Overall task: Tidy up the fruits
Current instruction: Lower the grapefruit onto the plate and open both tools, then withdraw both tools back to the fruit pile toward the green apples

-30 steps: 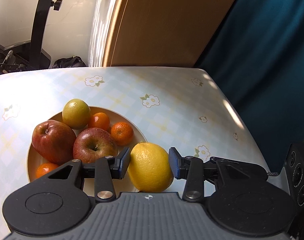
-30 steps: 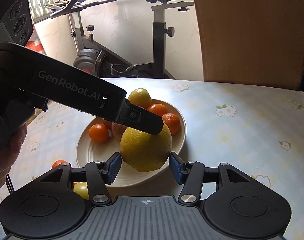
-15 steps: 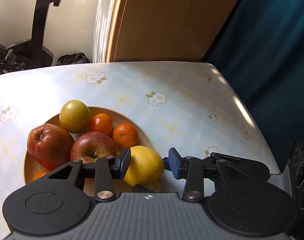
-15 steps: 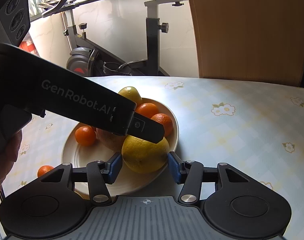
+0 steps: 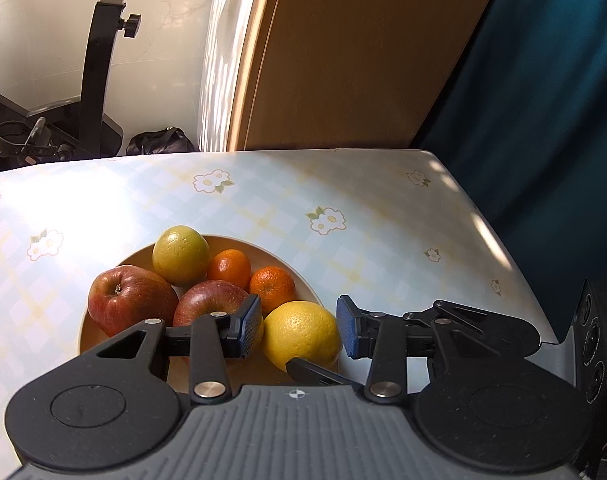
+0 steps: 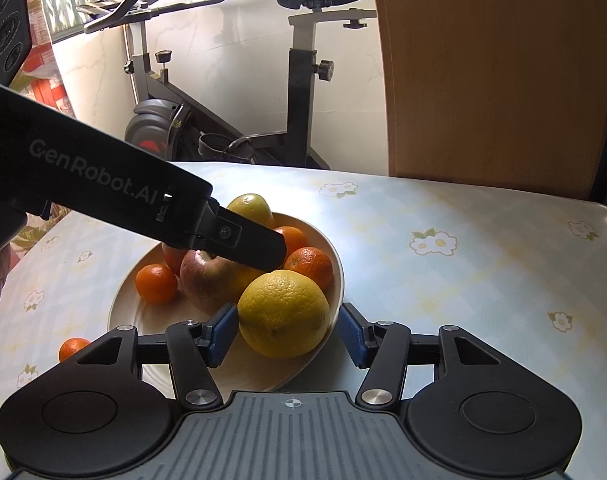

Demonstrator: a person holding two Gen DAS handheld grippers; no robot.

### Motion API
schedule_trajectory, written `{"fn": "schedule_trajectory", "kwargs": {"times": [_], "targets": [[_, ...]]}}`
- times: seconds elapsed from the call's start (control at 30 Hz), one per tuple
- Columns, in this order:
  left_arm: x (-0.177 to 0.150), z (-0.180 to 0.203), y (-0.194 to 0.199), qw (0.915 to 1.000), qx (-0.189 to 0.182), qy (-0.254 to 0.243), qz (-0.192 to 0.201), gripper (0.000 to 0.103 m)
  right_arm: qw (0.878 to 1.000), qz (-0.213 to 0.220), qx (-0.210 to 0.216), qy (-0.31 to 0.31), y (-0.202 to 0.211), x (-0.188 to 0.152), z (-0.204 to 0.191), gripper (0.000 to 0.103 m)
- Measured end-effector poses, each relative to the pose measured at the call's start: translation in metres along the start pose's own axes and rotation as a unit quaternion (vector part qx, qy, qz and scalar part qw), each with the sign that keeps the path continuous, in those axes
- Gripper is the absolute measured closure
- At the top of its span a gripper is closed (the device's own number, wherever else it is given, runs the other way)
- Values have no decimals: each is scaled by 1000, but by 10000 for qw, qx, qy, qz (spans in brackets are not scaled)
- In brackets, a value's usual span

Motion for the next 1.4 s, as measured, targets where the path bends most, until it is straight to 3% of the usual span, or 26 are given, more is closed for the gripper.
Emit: {"fn": "schedule_trajectory", "kwargs": {"times": [0.33,0.7,1.17,1.4], "targets": [[-4,-6,41,9991,195,-67,362,60,9999,129,70,-64,23,-3,-12,53],[-19,-38,104,9934,799,-121,815,60,9995,301,65,-78,54,-20,-29,53],[-46,-99,175,9757,1738,114,1329,60,9990,230,-38,-386,65,-56,-29,59],[-56,-102,179,9730,1810,162,1420,60,9988,176,-22,-448,67,-66,-31,61]]}}
Point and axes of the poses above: each gripper's, at about its wrist camera, not at the fingertips, and y roughly against the way its jaws point, z to its right, x to its top, the point moved 7 cm from there along -y, roughly the way its jaws point, and after that the axes turned 9 degrees about -x, right-handed, at the moved point
